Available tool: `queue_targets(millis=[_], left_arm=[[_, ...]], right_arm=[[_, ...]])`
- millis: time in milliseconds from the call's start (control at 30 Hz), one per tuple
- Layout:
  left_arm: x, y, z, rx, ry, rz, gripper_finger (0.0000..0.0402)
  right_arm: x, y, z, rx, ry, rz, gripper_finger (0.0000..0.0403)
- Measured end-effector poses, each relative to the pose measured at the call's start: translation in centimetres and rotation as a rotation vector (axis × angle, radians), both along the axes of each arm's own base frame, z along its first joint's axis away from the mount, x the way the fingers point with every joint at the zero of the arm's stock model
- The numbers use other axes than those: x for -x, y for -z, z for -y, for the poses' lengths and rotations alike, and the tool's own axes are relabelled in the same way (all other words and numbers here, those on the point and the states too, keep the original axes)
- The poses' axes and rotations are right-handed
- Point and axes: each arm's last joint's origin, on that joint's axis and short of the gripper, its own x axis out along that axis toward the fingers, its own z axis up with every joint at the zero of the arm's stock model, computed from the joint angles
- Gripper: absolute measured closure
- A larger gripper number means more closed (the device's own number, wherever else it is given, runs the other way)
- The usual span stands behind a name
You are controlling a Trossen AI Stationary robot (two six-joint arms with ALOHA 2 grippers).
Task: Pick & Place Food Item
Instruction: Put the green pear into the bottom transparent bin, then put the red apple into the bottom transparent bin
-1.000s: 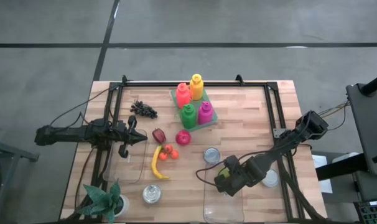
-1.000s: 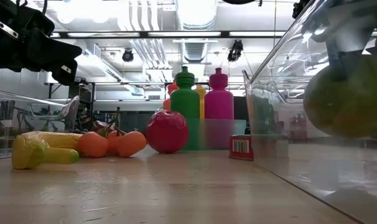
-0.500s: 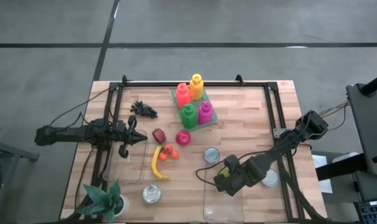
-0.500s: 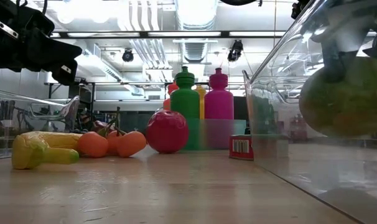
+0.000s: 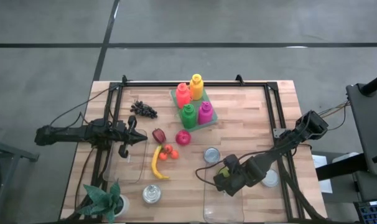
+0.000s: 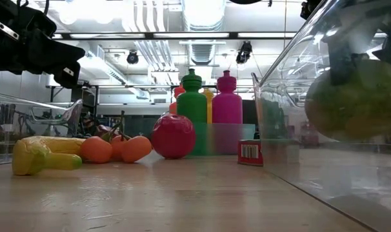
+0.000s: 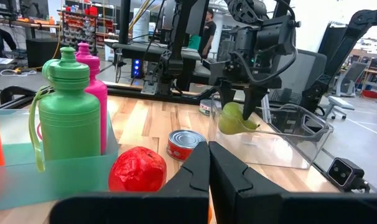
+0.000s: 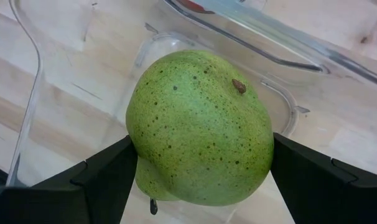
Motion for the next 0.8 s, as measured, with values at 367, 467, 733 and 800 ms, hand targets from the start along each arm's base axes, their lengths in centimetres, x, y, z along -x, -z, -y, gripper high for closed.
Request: queue_targets(millis=[367,467,733,800], left_arm=[[0.0,0.0,0.0,0.0,0.0,0.0,0.0401],[0.0,0.01,0.0,0.0,0.0,0.0,0.0401],[0.0,-0.01,0.0,0.0,0.0,0.0,0.0401],[0.0,0.0,0.0,0.0,0.0,0.0,0.0401]], right_arm=[[-0.08,-0.29,-0.07,-0.017,-0.003,0.022,0.0018],[-0.08,-0.29,-0.07,-0.02,-0.001,0.02,0.0006],[-0.07,-0.3,-0.08,-0.025,0.002,0.019,0.0004],[-0.07,-0.3,-0.08,-0.025,0.003,0.019,0.0003]])
